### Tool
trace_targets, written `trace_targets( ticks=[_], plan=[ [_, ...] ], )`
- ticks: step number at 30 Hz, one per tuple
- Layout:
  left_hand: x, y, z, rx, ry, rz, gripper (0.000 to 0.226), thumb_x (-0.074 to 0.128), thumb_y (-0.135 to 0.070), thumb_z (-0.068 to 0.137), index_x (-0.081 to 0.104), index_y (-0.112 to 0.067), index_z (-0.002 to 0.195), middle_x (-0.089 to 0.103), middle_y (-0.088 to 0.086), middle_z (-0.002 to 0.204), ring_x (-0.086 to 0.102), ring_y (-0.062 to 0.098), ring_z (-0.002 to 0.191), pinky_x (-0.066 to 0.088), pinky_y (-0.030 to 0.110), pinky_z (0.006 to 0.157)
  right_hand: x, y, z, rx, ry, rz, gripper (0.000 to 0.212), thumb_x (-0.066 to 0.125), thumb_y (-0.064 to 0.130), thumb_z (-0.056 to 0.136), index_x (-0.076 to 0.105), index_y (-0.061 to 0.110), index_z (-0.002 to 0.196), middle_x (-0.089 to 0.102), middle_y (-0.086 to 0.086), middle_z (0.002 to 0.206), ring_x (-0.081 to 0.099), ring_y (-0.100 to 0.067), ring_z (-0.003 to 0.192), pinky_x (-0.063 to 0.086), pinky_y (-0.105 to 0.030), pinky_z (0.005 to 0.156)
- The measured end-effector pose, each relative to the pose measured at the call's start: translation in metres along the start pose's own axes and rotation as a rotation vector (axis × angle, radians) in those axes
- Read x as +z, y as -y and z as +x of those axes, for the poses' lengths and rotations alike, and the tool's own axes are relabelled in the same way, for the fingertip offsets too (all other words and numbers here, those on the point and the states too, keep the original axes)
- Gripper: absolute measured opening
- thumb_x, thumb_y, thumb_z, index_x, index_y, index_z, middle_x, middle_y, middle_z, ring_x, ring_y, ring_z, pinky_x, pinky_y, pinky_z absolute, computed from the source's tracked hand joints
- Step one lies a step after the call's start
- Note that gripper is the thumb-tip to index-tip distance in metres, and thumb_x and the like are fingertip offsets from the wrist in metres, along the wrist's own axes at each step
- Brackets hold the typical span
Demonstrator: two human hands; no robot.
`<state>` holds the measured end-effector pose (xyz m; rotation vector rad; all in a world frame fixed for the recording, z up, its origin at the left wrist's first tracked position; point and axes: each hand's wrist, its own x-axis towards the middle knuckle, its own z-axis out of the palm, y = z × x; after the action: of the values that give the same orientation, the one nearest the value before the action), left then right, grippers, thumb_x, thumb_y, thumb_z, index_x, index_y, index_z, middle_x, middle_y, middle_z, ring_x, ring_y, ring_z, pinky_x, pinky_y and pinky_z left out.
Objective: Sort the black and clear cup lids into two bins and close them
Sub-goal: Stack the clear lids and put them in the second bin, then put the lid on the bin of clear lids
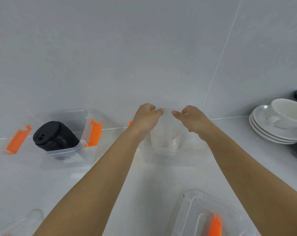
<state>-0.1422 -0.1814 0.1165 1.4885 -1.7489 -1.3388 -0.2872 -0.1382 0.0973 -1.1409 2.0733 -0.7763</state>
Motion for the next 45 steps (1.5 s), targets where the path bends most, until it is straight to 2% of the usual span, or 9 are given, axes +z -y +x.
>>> trace_targets(
  ticks=[2, 4, 12, 17, 21, 30, 36, 40, 45],
  plan=[
    [-0.005, -0.004, -0.010, 0.087, -0.032, 0.032, 0.055, 0.054, -0.037, 0.090, 0.043, -0.009, 0.137, 0.046, 0.005, 0.142, 0.045, 0.018, 0.128, 0.035, 0.028, 0.100, -0.006, 0.004, -0.008, -0.025, -0.036, -0.027, 0.056, 0.048, 0.052, 0.088, 0.046, 0.011, 0.126, 0.053, -0.003, 0.117, 0.050, -0.023, 0.103, 0.036, -0.032, 0.080],
    [-0.010, -0.006, -0.021, 0.167, -0.065, 0.093, 0.055, 0.053, -0.041, 0.089, 0.045, -0.012, 0.135, 0.049, 0.003, 0.140, 0.046, 0.017, 0.127, 0.037, 0.030, 0.103, -0.012, 0.005, -0.018, -0.069, -0.073, -0.029, 0.065, 0.049, 0.054, 0.087, 0.038, 0.013, 0.136, 0.050, -0.007, 0.134, 0.049, -0.025, 0.117, 0.034, -0.031, 0.083],
    [-0.024, -0.002, -0.071, 0.516, -0.317, 0.349, 0.062, 0.049, -0.049, 0.089, 0.036, -0.020, 0.142, 0.041, -0.003, 0.147, 0.036, 0.014, 0.135, 0.027, 0.024, 0.103, -0.026, 0.005, -0.080, -0.309, -0.325, -0.089, 0.076, 0.052, 0.062, 0.080, 0.025, 0.027, 0.143, 0.046, -0.004, 0.139, 0.048, -0.024, 0.124, 0.041, -0.041, 0.096],
    [-0.024, 0.005, -0.106, 0.666, -0.377, 0.337, 0.068, 0.046, -0.051, 0.086, 0.029, -0.020, 0.145, 0.033, -0.002, 0.152, 0.028, 0.013, 0.140, 0.027, 0.031, 0.111, -0.030, -0.001, -0.121, -0.497, -0.504, -0.115, 0.082, 0.048, 0.064, 0.079, 0.015, 0.031, 0.146, 0.040, -0.002, 0.144, 0.038, -0.019, 0.131, 0.039, -0.040, 0.100],
    [-0.020, 0.010, -0.124, 0.690, -0.365, 0.305, 0.069, 0.046, -0.049, 0.086, 0.029, -0.020, 0.146, 0.032, 0.000, 0.153, 0.027, 0.013, 0.140, 0.025, 0.030, 0.112, -0.031, -0.009, -0.148, -0.555, -0.560, -0.110, 0.083, 0.050, 0.060, 0.080, 0.011, 0.031, 0.148, 0.035, -0.004, 0.147, 0.035, -0.019, 0.133, 0.041, -0.047, 0.101],
    [-0.002, 0.034, -0.155, 0.658, -0.280, 0.277, 0.068, 0.048, -0.048, 0.086, 0.030, -0.019, 0.145, 0.035, 0.000, 0.151, 0.034, 0.015, 0.138, 0.033, 0.044, 0.110, -0.026, -0.048, -0.188, -0.487, -0.652, -0.204, 0.083, 0.053, 0.055, 0.083, 0.014, 0.022, 0.149, 0.038, -0.012, 0.147, 0.034, -0.024, 0.134, 0.033, -0.039, 0.104],
    [0.007, 0.057, -0.177, 0.642, -0.259, 0.307, 0.068, 0.045, -0.051, 0.086, 0.031, -0.019, 0.145, 0.033, -0.003, 0.152, 0.020, -0.006, 0.132, 0.019, 0.021, 0.107, -0.014, -0.078, -0.209, -0.368, -0.634, -0.293, 0.083, 0.052, 0.055, 0.083, 0.016, 0.021, 0.149, 0.037, -0.015, 0.147, 0.037, -0.029, 0.134, 0.034, -0.043, 0.103],
    [0.011, 0.077, -0.193, 0.605, -0.207, 0.333, 0.068, 0.046, -0.050, 0.087, 0.030, -0.018, 0.145, 0.035, -0.002, 0.152, 0.028, 0.012, 0.138, 0.022, 0.025, 0.108, -0.001, -0.099, -0.224, -0.295, -0.589, -0.346, 0.082, 0.050, 0.055, 0.084, 0.013, 0.022, 0.149, 0.035, -0.017, 0.148, 0.036, -0.030, 0.134, 0.033, -0.044, 0.103],
    [0.014, 0.098, -0.208, 0.558, -0.162, 0.386, 0.066, 0.048, -0.048, 0.090, 0.028, -0.018, 0.146, 0.034, 0.000, 0.152, 0.028, 0.015, 0.139, 0.021, 0.027, 0.108, 0.008, -0.121, -0.234, -0.231, -0.540, -0.380, 0.082, 0.048, 0.056, 0.085, 0.011, 0.022, 0.149, 0.034, -0.017, 0.148, 0.037, -0.032, 0.133, 0.032, -0.047, 0.104]
  ],
)
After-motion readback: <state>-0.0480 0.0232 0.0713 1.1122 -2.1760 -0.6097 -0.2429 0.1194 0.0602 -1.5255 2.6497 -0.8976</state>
